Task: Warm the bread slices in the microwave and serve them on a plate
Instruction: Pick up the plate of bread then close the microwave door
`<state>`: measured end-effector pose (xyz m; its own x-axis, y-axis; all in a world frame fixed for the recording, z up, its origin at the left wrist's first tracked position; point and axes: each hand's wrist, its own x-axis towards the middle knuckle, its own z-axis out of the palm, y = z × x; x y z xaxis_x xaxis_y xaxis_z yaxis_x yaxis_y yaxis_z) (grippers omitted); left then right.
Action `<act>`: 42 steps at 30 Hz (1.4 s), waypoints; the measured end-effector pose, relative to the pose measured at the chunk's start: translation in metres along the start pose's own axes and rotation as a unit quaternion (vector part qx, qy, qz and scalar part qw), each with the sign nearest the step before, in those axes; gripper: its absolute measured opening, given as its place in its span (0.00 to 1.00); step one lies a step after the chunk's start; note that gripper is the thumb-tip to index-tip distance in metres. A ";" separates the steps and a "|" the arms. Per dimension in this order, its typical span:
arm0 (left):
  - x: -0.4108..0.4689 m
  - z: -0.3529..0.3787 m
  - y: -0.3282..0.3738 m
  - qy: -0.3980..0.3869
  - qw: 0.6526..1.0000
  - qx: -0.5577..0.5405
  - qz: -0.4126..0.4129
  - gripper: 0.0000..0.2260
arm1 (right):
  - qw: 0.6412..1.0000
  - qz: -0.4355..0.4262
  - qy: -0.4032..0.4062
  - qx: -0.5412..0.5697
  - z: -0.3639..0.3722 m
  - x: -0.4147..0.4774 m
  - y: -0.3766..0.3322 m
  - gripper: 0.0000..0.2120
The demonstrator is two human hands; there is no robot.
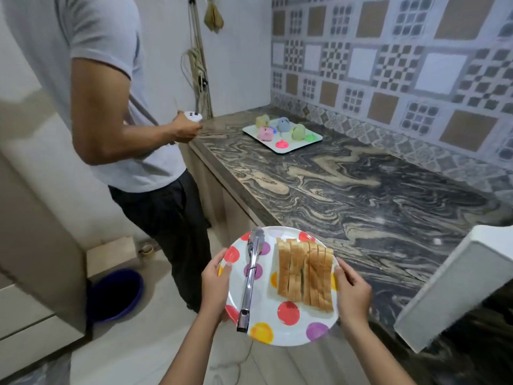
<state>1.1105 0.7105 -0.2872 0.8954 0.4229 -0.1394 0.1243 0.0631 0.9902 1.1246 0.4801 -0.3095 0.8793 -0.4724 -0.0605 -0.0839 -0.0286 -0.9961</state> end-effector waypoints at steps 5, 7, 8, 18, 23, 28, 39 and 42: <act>0.087 0.053 0.006 -0.069 0.997 0.029 0.004 0.13 | 0.997 0.006 0.080 -0.005 0.016 0.063 -0.005 0.13; 0.124 0.079 0.008 -0.105 0.994 0.035 0.016 0.12 | 0.993 0.009 0.116 -0.002 0.023 0.089 -0.004 0.14; 0.142 0.093 0.010 -0.127 0.991 0.039 0.022 0.12 | 0.990 0.012 0.140 0.002 0.027 0.099 -0.003 0.14; 0.236 0.223 0.004 -0.314 0.945 0.091 0.008 0.16 | 0.936 0.064 0.347 0.004 0.022 0.163 0.001 0.10; 0.232 0.275 -0.010 -0.368 0.921 0.122 0.013 0.15 | 0.909 0.097 0.405 -0.027 -0.003 0.174 0.007 0.08; 0.226 0.316 -0.015 -0.406 0.905 0.126 0.022 0.15 | 0.889 0.124 0.438 -0.047 -0.022 0.178 0.007 0.09; 0.225 0.344 -0.025 -0.456 0.860 0.211 0.086 0.18 | 0.884 0.164 0.430 -0.085 -0.036 0.187 0.009 0.17; 0.225 0.346 -0.027 -0.457 0.843 0.248 0.136 0.19 | 0.882 0.167 0.432 -0.091 -0.034 0.187 0.007 0.19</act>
<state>1.4567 0.4912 -0.3443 0.8465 -0.5278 -0.0693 -0.1791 -0.4049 0.8967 1.2727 0.3616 -0.3258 0.1129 -0.9736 -0.1984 -0.4134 0.1355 -0.9004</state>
